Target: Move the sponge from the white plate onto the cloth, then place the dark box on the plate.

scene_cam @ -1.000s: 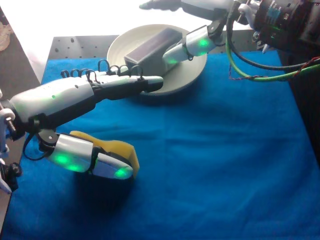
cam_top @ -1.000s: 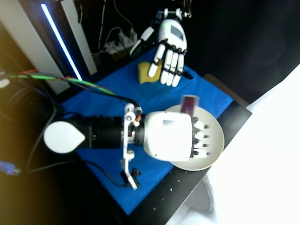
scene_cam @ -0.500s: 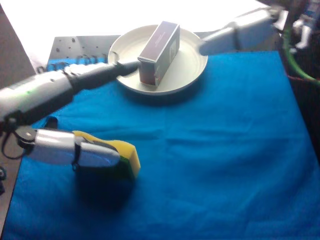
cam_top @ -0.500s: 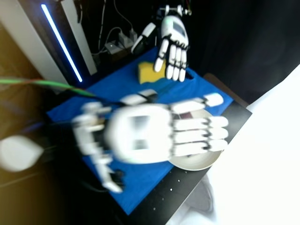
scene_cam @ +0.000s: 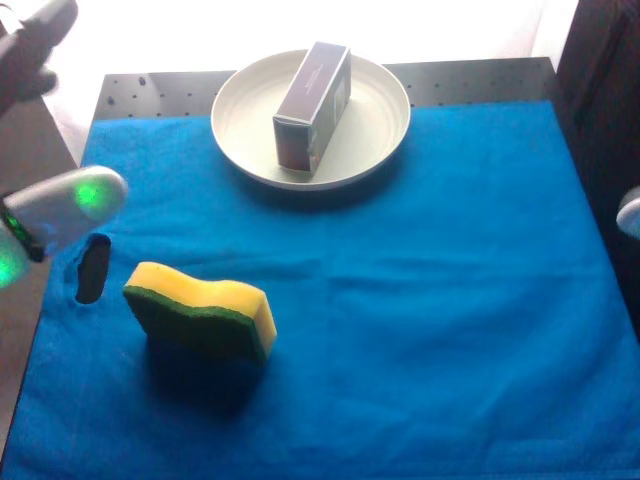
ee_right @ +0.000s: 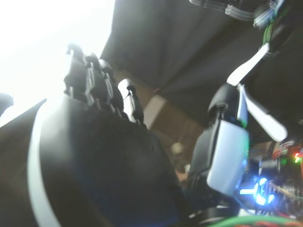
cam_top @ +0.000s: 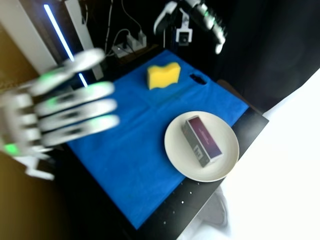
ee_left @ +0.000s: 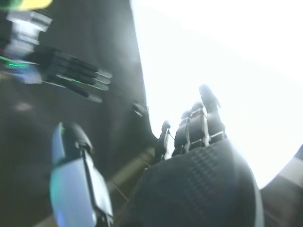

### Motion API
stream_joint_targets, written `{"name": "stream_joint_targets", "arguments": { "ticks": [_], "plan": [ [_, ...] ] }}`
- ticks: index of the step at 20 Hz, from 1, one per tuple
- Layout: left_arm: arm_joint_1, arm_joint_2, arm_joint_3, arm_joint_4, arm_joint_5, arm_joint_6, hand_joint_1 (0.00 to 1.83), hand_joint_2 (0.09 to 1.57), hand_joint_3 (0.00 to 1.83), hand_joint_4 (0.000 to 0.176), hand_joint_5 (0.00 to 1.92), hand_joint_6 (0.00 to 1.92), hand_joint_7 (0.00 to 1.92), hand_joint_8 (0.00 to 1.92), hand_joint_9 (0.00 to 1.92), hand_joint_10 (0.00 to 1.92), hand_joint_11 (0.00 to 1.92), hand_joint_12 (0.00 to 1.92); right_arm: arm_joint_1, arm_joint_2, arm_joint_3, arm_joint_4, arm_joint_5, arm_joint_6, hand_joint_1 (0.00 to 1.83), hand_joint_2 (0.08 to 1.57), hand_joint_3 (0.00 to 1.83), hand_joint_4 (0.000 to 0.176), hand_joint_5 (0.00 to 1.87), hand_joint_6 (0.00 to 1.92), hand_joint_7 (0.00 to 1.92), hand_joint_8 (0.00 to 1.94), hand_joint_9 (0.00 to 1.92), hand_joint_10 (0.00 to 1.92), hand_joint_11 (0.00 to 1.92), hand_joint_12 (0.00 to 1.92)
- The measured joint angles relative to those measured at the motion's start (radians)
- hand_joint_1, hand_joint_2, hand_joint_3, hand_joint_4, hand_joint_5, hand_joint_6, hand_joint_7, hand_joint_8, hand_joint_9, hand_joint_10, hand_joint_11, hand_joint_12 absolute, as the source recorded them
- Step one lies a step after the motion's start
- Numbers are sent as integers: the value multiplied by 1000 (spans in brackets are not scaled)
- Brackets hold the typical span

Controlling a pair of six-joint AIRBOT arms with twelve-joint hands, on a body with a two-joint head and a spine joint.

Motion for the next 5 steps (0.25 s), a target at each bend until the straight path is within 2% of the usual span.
{"name": "stream_joint_targets", "arguments": {
  "ticks": [1, 2, 3, 4, 5],
  "plan": [
    [10, -4, -5, -5, -24, 1, 213, 1043, 1, 176, 0, 0, 0, 0, 0, 0, 0, 277, -47, 0, -16, 32, 14, -3, 613, 964, 16, 176, 0, 0, 0, 0, 0, 0, 0, 0],
    [19, -6, -5, -1, -34, -1, 194, 1021, 0, 162, 0, 0, 0, 0, 0, 0, 0, 357, -68, 0, -20, 40, 17, -3, 630, 999, 20, 176, 0, 0, 0, 0, 0, 0, 0, 0],
    [27, -14, -5, -5, -35, -7, 200, 1031, 1, 150, 0, 0, 0, 0, 0, 0, 0, 351, -87, -3, -20, 55, 9, -4, 612, 1000, 15, 176, 0, 0, 0, 0, 0, 0, 0, 0],
    [27, -14, -5, -16, -21, -8, 230, 1061, 5, 144, 0, 0, 0, 0, 0, 0, 0, 184, -87, -6, -20, 71, 3, -5, 594, 970, 0, 176, 0, 0, 0, 0, 0, 0, 0, 0],
    [27, -14, -3, -16, -21, -10, 242, 1093, 10, 170, 0, 0, 0, 0, 0, 0, 0, 36, -86, -5, -20, 75, 6, -5, 652, 924, 0, 176, 0, 0, 0, 0, 0, 0, 0, 0]
  ]
}}
